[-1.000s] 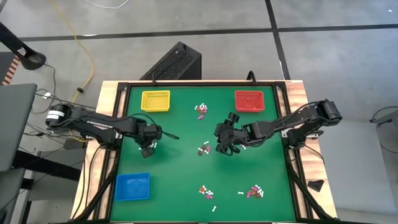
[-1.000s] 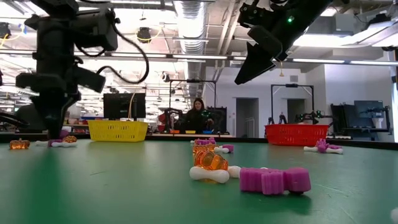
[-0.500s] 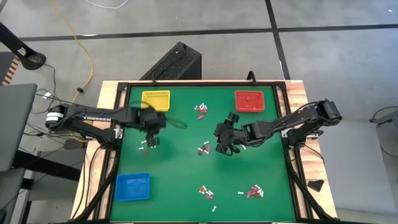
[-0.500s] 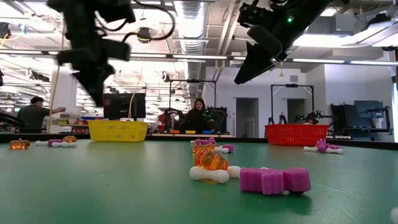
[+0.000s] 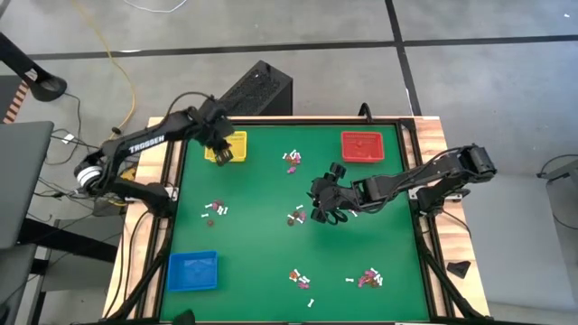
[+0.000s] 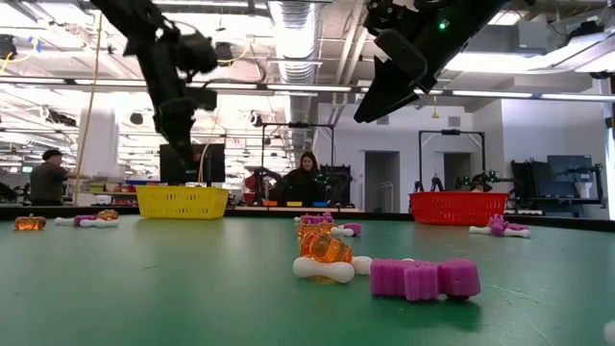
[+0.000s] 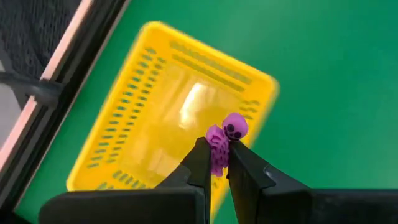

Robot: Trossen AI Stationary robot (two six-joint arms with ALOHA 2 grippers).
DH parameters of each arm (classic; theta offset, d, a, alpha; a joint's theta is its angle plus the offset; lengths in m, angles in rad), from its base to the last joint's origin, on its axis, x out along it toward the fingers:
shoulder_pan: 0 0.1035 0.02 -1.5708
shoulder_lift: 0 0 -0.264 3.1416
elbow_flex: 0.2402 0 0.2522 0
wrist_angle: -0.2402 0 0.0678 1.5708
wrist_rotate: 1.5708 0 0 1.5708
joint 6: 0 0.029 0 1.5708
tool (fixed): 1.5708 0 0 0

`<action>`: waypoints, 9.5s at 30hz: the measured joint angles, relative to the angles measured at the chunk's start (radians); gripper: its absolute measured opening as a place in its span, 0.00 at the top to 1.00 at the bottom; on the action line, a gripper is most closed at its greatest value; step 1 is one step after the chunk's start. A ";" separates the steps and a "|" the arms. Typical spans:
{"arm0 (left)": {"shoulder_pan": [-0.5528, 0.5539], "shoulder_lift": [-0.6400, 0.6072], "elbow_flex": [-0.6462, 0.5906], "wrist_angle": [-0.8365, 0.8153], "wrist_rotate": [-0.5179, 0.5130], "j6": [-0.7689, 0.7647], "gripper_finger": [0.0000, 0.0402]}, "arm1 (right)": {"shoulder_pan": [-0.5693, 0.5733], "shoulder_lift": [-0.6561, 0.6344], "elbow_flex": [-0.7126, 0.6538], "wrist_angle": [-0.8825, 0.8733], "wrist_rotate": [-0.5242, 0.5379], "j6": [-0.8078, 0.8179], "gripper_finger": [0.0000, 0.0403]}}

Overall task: Sort Halloween decoration
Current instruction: Put the pink skeleton toy into the yellow bin, then put the white bone toy into the blue bin, then put the pumpkin toy into the orange bin

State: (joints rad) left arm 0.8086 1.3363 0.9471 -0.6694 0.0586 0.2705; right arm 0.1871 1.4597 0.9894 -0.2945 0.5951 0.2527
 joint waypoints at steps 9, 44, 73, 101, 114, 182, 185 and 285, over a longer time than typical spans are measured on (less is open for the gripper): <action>0.069 0.094 0.000 0.034 -0.076 0.016 0.77 | 0.000 0.000 0.000 -0.005 0.002 -0.004 0.45; -0.835 -0.226 -0.447 0.924 0.143 -0.133 0.68 | -0.003 0.001 0.000 0.061 -0.100 -0.021 0.45; -0.865 -0.225 -0.446 0.861 -0.007 -0.082 0.68 | -0.144 0.264 0.000 0.200 -0.463 -0.262 0.45; -0.865 -0.224 -0.446 0.862 -0.018 -0.081 0.68 | -0.167 0.373 0.002 0.183 -0.495 -0.282 0.85; -0.865 -0.481 -0.445 0.618 -0.239 -0.131 0.68 | -0.157 0.285 0.015 0.222 -0.492 -0.279 0.94; -0.863 -0.625 -0.445 0.365 -0.870 -0.294 0.68 | -0.174 0.949 1.224 -0.192 -1.430 -0.404 0.69; -0.863 -0.626 -0.445 0.367 -0.871 -0.294 0.68 | -0.178 0.871 1.224 -0.574 -1.322 -0.547 0.70; -0.863 -0.308 -0.446 0.645 -0.458 -0.226 0.68 | 0.179 0.027 -0.205 -0.399 -0.584 0.969 0.52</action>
State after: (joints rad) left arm -0.0544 1.0279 0.5014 -0.0242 -0.3999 0.0448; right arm 0.3659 1.4871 0.7841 -0.6934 0.0112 1.2212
